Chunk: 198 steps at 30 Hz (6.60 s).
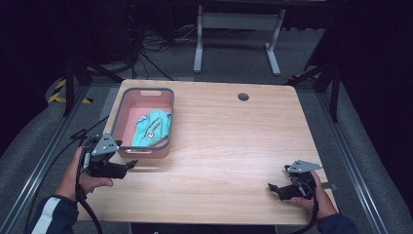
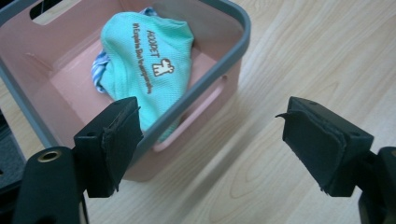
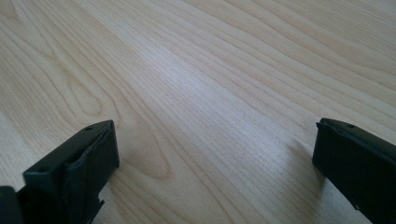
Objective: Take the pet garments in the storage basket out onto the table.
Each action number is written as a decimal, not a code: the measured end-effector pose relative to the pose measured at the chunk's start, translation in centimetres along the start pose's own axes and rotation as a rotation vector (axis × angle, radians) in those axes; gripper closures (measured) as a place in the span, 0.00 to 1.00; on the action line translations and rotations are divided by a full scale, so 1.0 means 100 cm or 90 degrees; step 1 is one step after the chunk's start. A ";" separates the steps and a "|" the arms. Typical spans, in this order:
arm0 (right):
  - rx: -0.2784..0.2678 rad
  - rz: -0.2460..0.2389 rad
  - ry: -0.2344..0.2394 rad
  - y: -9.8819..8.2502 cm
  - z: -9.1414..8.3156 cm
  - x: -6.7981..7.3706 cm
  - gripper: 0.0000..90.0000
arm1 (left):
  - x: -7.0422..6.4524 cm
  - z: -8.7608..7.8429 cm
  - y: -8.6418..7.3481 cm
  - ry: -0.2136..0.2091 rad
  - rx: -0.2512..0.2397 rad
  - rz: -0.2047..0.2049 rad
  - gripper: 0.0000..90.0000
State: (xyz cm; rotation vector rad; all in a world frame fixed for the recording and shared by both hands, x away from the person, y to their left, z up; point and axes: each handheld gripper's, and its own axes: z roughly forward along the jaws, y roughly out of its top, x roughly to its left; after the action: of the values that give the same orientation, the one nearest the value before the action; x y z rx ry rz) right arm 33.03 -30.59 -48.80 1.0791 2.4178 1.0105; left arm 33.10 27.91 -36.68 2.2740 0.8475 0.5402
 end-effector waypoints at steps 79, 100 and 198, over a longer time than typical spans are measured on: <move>0.000 0.000 0.000 0.000 0.000 0.000 0.01 | 0.087 0.195 0.075 -0.060 0.403 -0.072 0.13; 0.000 0.000 0.000 0.000 0.000 0.000 0.01 | 0.079 0.175 0.081 -0.021 0.332 -0.039 0.83; 0.000 0.001 0.000 0.000 0.000 0.000 0.01 | -0.092 0.119 0.183 -0.140 -0.020 0.176 0.86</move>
State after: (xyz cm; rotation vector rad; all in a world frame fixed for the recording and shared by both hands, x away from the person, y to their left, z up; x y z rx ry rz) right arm 33.02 -30.58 -48.79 1.0809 2.4182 1.0104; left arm 41.14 5.79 -33.82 2.3827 0.4178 0.4082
